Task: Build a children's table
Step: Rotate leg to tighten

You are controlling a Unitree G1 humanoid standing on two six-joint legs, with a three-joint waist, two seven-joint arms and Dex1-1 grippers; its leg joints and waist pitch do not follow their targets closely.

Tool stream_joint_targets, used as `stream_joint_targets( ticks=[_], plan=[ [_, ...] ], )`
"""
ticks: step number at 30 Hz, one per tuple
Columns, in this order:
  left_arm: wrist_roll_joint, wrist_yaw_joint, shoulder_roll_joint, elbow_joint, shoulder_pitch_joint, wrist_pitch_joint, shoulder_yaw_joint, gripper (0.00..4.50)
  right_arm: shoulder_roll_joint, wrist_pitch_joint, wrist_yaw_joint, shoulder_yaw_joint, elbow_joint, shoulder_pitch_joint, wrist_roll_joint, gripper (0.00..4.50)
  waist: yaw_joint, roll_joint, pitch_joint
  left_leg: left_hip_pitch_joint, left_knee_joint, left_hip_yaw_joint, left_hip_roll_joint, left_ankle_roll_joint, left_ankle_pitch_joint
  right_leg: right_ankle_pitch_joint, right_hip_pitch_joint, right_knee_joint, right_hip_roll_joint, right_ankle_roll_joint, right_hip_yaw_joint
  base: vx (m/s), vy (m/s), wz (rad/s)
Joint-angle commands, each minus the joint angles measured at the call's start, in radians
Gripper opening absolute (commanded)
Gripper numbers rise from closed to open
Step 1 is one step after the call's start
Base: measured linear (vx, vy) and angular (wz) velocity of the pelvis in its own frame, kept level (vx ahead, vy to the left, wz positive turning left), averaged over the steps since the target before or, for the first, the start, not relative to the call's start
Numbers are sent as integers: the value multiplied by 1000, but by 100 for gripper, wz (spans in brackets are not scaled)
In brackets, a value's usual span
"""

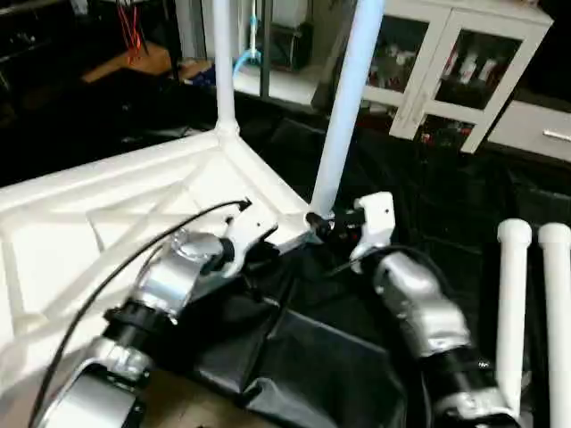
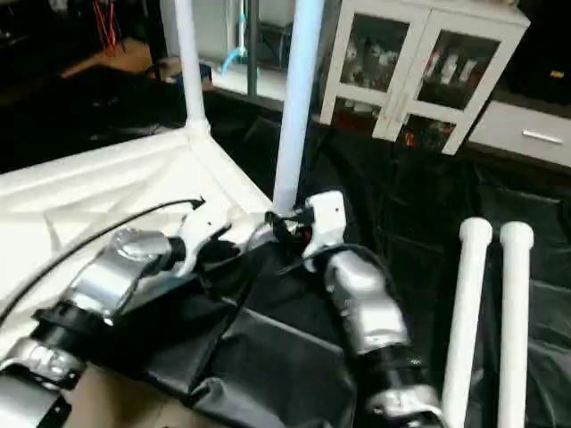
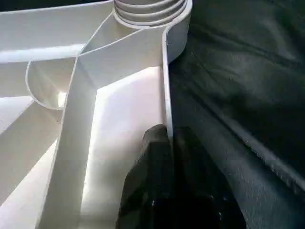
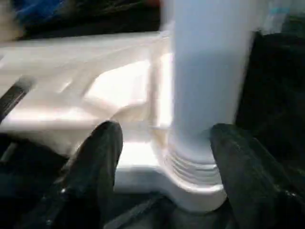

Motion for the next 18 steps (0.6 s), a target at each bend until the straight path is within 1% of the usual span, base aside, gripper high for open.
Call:
stream_joint_targets(
  ticks=[1, 2, 3, 4, 5, 6, 7, 8, 9, 10, 11, 12, 13, 14, 15, 16, 17, 18],
  plan=[
    [9, -83, 36, -7, 31, -10, -51, 0, -59, 50, 130, 11, -52, 5, 34, 310, 8, 6, -59, 7, -90, -22, 58, -4, -403, -380, 34, -57, -49, -146, 53, 55, -17, 3],
    [-10, -143, 59, -37, 49, -49, -62, 0, -105, 57, 202, 8, -68, 13, 48, 310, 14, 4, -60, 13, -86, -16, 61, -4, -390, -369, 25, -56, -49, -153, 60, 55, -17, 3],
    [-17, -159, 63, -46, 54, -56, -64, 0, -114, 59, 218, 8, -70, 15, 50, 310, 16, 5, -62, 14, -84, -14, 60, -3, -378, -347, 24, -52, -48, -161, 63, 68, -22, 8],
    [-42, -214, 79, -79, 70, -69, -74, 0, -142, 55, 266, 8, -78, 21, 56, 310, 22, 1, -62, 13, -81, -5, 60, 5, -350, -310, 20, -41, -43, -183, 71, 70, -22, 7],
    [-51, -236, 88, -95, 78, -70, -81, 0, -155, 50, 289, 13, -81, 23, 58, 310, 25, -1, -65, 13, -78, -3, 60, 8, -335, -292, 19, -37, -42, -189, 75, 70, -22, 7],
    [-59, -253, 93, -108, 85, -67, -86, 0, -166, 41, 308, 18, -82, 25, 58, 310, 29, 1, -69, 14, -75, -1, 59, 12, -311, -259, 19, -31, -40, -199, 78, 80, -19, 8],
    [-67, -268, 97, -119, 91, -68, -89, 0, -173, 30, 322, 21, -81, 26, 56, 310, 33, 1, -71, 16, -71, 5, 60, 27, -268, -202, 16, -23, -36, -221, 80, 93, -16, 9],
    [-78, -286, 100, -128, 96, -70, -90, 0, -180, 30, 332, 26, -85, 27, 60, 310, 38, 3, -77, 18, -63, 9, 58, 46, -201, -111, 18, -9, -32, -248, 81, 93, -16, 9],
    [-89, -302, 103, -136, 99, -68, -89, 0, -186, 32, 343, 30, -89, 27, 65, 310, 42, 1, -81, 11, -57, 11, 55, 76, -112, -9, 26, 6, -29, -271, 80, 92, -10, 2],
    [-98, -314, 104, -146, 102, -62, -88, 0, -189, 33, 354, 33, -95, 27, 72, 310, 47, -1, -83, 8, -53, 13, 53, 92, -73, 32, 29, 13, -28, -278, 81, 77, -8, 0],
    [-102, -321, 105, -152, 104, -63, -87, 0, -194, 44, 370, 35, -103, 29, 81, 310, 54, -2, -84, 13, -47, 18, 50, 115, -33, 84, 25, 18, -26, -293, 83, 77, -8, 0],
    [-102, -321, 105, -152, 104, -63, -87, 0, -194, 44, 370, 35, -103, 29, 81, 310, 59, -3, -86, 12, -45, 17, 50, 137, -9, 105, 29, 23, -28, -301, 85, 57, -7, 2],
    [-105, -325, 105, -154, 105, -62, -85, 0, -197, 55, 390, 36, -113, 30, 95, 310, 60, -3, -85, 11, -44, 18, 50, 144, -2, 104, 29, 23, -28, -302, 87, 0, 0, 0],
    [-107, -332, 108, -156, 105, -65, -85, 0, -204, 67, 418, 40, -121, 30, 105, 310, 62, -2, -84, 12, -45, 18, 50, 148, -15, 75, 30, 21, -26, -301, 89, 0, 0, 0],
    [-109, -337, 110, -157, 105, -66, -85, 0, -209, 75, 441, 43, -126, 29, 111, 310, 63, -2, -81, 11, -47, 17, 52, 141, -39, 30, 32, 17, -26, -292, 89, 0, 0, 0],
    [-109, -340, 112, -157, 105, -67, -85, 0, -213, 77, 453, 46, -127, 29, 113, 284, 63, -4, -80, 11, -49, 16, 53, 135, -52, 5, 32, 15, -26, -285, 89, 0, 0, 0],
    [-112, -346, 115, -160, 106, -67, -83, 0, -217, 79, 472, 47, -126, 27, 111, 284, 63, -3, -77, 12, -52, 16, 54, 117, -89, -50, 31, 10, -27, -274, 90, 0, 0, 0],
    [-112, -346, 115, -160, 106, -67, -83, 0, -217, 79, 472, 47, -126, 27, 111, 284, 63, -3, -76, 12, -54, 16, 55, 106, -111, -81, 30, 7, -27, -267, 90, 0, 0, 0]
  ],
)
